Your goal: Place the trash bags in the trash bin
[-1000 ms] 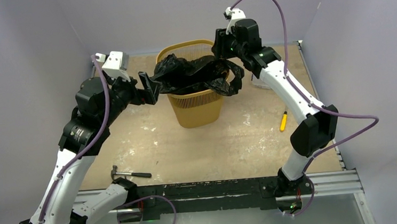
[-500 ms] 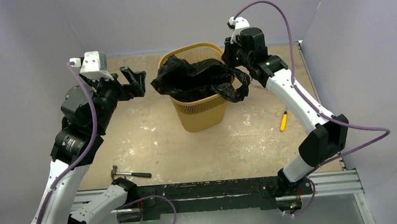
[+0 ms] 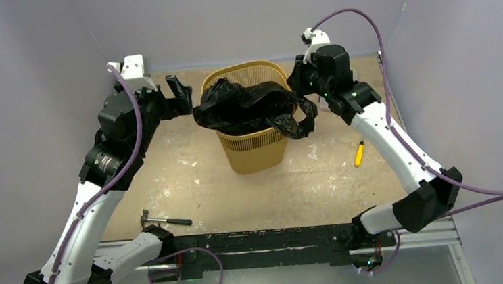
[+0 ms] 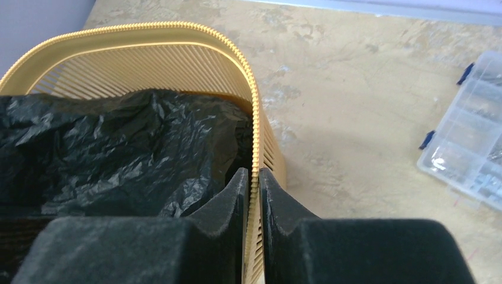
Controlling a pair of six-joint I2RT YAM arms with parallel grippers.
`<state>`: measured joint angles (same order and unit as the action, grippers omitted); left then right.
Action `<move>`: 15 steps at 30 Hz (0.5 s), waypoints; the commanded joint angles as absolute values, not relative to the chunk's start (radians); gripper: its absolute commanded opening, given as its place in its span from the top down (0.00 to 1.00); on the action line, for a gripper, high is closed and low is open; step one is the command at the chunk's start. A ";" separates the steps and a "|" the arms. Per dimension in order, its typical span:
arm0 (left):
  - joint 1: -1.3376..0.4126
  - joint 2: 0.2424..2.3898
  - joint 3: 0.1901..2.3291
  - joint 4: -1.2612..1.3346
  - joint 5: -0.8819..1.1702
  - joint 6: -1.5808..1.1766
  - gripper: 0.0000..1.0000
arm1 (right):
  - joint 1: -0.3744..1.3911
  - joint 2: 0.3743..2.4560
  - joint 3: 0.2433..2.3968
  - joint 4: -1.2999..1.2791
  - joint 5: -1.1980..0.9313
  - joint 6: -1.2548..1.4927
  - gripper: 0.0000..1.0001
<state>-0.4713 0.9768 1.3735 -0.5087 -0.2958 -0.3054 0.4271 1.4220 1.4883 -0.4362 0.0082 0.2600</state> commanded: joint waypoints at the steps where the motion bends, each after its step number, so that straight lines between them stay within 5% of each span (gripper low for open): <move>1: -0.471 0.998 1.400 -0.475 -0.311 -0.351 0.05 | 0.477 1.344 1.428 -0.454 -0.003 0.363 0.86; 10: -0.470 1.002 1.391 -0.491 -0.381 -0.377 0.05 | 0.520 1.208 1.302 -0.439 -0.051 0.422 0.80; 15: -0.470 0.991 1.439 -0.509 -0.412 -0.300 0.04 | 0.519 1.130 1.271 -0.398 -0.075 0.415 0.68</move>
<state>-0.4713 1.0111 1.3743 -0.5133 -0.3676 -0.3534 0.5152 1.1893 1.2816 -0.4400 -0.0315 0.4042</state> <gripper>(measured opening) 0.956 0.281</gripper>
